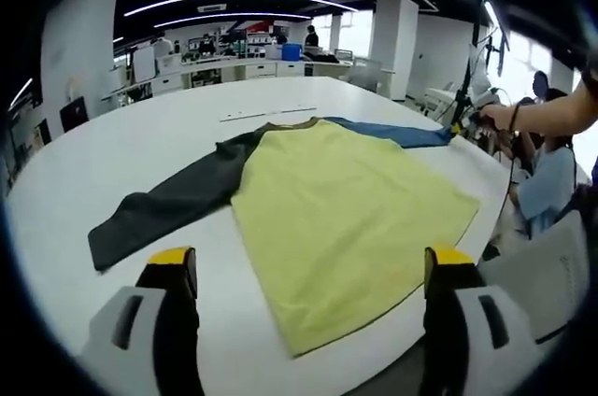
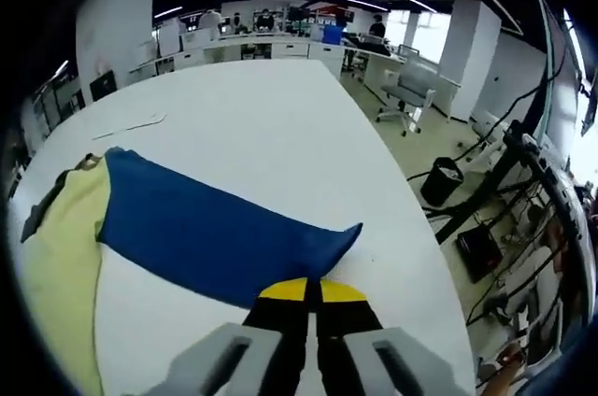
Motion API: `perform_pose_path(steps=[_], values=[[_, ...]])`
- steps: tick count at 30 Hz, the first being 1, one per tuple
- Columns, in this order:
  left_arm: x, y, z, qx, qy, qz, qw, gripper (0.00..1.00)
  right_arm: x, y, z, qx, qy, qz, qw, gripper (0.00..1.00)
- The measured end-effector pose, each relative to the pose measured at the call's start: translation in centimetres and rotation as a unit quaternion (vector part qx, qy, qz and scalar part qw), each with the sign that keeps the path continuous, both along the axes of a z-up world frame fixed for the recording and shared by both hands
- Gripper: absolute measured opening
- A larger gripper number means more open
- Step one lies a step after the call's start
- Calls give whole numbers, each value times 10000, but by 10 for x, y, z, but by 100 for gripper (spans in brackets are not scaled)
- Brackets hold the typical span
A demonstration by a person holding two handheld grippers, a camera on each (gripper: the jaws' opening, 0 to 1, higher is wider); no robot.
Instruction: Fold the garment on the visible template until the final outline fits inside the template.
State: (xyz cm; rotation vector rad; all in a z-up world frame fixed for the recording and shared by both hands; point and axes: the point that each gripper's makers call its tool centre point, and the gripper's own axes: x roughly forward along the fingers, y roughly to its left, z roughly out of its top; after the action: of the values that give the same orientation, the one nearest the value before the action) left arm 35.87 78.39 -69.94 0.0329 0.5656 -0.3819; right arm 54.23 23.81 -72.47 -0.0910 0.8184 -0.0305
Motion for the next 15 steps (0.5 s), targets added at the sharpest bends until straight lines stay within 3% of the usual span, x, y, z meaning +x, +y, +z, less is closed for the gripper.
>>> perform_pose_path(steps=[15], values=[[-3, 1, 2, -44, -2, -6, 10000, 99, 23, 46, 25, 257, -237, 448, 9984, 0]])
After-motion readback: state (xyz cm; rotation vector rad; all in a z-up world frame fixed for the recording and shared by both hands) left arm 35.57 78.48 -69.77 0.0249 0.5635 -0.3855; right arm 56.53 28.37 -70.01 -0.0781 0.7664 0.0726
